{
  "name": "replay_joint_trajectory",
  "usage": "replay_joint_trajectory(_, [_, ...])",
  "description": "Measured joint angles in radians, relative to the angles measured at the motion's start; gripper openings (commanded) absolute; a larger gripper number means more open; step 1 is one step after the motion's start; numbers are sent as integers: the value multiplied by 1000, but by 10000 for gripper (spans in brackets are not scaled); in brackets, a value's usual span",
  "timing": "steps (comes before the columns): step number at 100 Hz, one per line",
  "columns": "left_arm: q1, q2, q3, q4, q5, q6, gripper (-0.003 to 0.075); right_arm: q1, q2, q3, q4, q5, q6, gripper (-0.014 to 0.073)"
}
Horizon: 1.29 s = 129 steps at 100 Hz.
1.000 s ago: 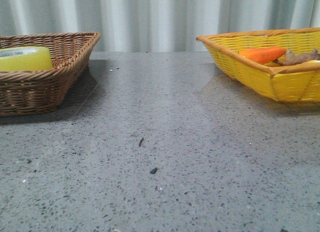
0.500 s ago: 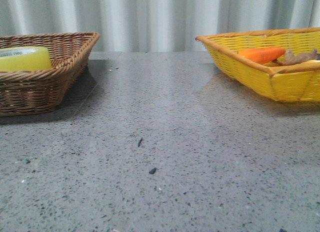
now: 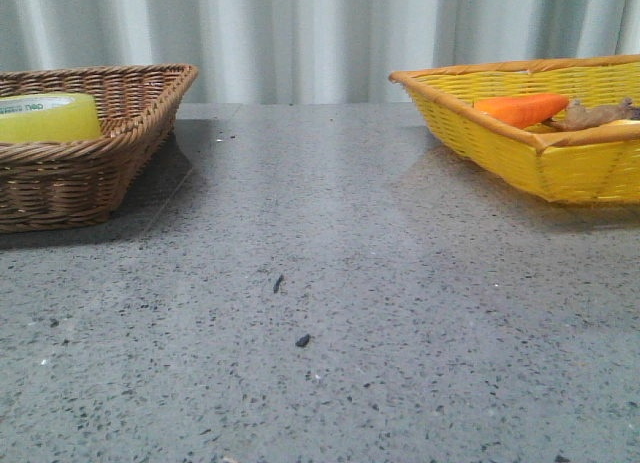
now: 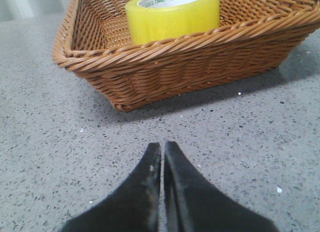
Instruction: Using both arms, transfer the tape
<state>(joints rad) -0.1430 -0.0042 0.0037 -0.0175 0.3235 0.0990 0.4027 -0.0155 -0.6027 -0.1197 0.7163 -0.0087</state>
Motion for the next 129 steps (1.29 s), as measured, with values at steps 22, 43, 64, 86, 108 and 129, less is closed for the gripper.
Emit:
replay_joint_trajectory(22, [0,0,0,0,0,0,-20,-155,0,184,-74,-107,65,-51])
replay_joint_trajectory(43, [0,0,0,0,0,2,-20,-369,0,530,82,-464,101,-51])
replay_joint_trajectory(64, [0,0,0,0,0,2,-20,-404,0,615,120,-556,106,-51])
replay_joint_trajectory(86, [0,0,0,0,0,2,-20,-406,0,615,120,-414,106,-51])
replay_joint_trajectory(108, [0,0,0,0,0,2,-20,-406,0,615,120,-393,106,-51])
replay_joint_trajectory(129, [0,0,0,0,0,2,-20,-406,0,615,120,-392,106,-51])
